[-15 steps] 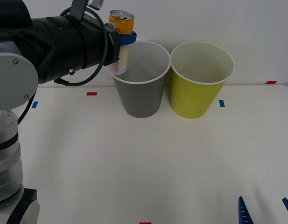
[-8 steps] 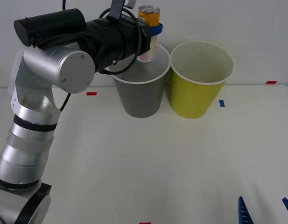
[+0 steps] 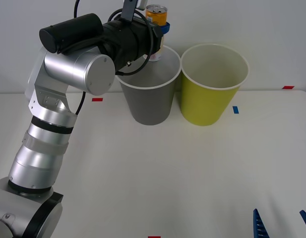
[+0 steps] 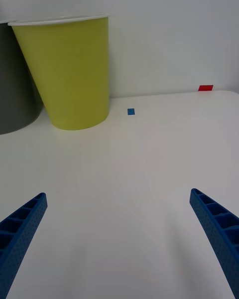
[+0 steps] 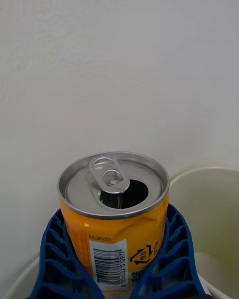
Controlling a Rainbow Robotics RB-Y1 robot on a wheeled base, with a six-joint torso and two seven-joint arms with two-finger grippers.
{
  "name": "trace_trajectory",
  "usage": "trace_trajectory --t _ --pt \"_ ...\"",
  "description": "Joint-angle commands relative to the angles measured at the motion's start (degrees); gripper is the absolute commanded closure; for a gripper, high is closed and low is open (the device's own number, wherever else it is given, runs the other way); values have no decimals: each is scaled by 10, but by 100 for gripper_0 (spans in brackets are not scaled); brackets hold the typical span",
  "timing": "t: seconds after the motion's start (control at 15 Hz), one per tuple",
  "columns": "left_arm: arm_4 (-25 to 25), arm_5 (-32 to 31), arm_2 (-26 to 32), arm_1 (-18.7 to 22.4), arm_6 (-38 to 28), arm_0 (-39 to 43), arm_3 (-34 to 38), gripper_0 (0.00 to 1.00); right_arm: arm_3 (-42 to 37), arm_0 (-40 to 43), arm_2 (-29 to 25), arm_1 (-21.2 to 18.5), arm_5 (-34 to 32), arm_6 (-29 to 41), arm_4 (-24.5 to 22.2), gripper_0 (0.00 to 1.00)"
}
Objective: Put cans in the gray bin and PET bottles in the light green bin.
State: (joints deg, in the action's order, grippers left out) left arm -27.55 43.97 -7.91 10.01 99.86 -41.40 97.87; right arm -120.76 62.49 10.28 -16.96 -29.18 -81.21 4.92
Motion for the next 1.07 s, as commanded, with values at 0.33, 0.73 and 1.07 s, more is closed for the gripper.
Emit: trace_trajectory --t 0.33,0.73,1.07 --pt "6 -33 4 0 3 0 -29 100 0 0 0 0 0 0 0 0" --pt "-11 -17 4 26 9 1 -10 0 0 0 0 0 0 0 0 0" --pt "-19 86 9 98 -6 55 160 0 0 0 0 0 0 0 0 0"
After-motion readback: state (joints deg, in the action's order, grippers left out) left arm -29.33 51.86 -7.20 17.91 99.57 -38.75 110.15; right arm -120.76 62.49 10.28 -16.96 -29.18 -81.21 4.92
